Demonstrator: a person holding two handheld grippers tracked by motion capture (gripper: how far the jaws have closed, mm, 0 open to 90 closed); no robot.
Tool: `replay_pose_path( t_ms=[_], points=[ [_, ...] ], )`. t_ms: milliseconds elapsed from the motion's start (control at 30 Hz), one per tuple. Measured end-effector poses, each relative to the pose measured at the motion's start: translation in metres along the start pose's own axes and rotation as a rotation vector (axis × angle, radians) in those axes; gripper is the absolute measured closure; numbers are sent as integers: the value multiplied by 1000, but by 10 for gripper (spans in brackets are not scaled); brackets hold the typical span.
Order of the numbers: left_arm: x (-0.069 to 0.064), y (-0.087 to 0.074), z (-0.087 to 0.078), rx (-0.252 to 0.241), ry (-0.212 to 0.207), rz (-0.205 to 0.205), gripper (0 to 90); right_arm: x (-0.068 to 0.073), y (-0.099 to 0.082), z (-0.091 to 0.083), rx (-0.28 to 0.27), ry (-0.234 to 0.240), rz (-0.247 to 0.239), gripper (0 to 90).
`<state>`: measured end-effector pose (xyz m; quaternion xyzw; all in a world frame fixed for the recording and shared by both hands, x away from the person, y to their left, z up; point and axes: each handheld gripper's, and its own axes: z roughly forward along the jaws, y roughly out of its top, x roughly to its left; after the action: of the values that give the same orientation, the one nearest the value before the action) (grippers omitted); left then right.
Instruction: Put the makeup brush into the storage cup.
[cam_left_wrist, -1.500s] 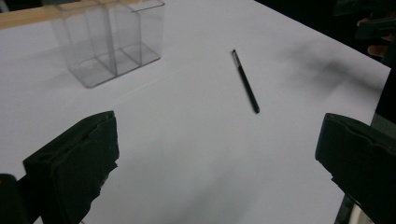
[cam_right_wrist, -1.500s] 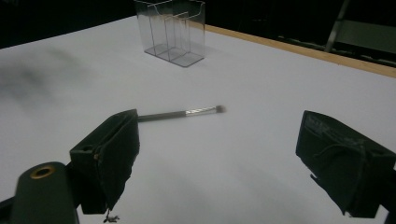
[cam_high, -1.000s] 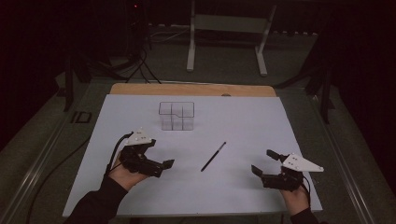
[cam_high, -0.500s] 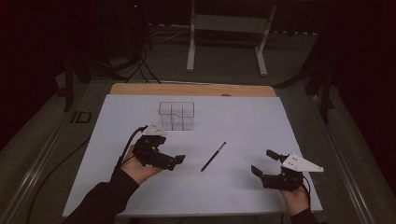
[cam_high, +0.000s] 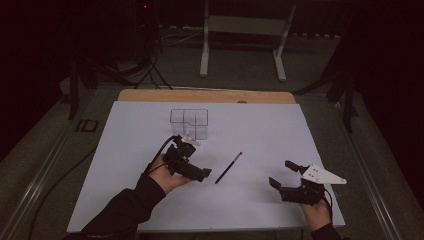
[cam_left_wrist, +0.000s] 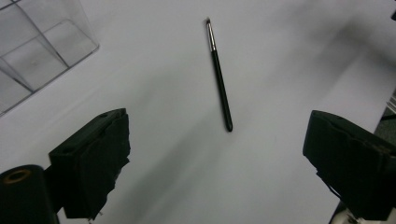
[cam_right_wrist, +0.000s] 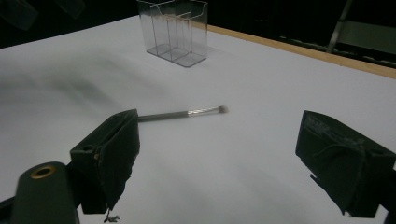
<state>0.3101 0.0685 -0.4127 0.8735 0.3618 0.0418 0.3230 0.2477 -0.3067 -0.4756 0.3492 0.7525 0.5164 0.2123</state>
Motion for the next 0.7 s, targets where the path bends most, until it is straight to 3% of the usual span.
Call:
replay_pose_path(
  t_ms=[100, 233, 633, 700],
  points=[
    [-3, 5, 6, 14, 5, -4, 161, 0, 0, 0, 0, 1, -2, 136],
    [-6, 12, 17, 53, 15, -7, 175, 0, 0, 0, -1, 2, -1, 137],
    [-4, 21, 41, 155, -37, -54, 226, 0, 0, 0, 1, 3, -1, 137],
    [-5, 23, 44, 168, -31, -53, 235, 0, 0, 0, 3, 4, -1, 137]
  ],
)
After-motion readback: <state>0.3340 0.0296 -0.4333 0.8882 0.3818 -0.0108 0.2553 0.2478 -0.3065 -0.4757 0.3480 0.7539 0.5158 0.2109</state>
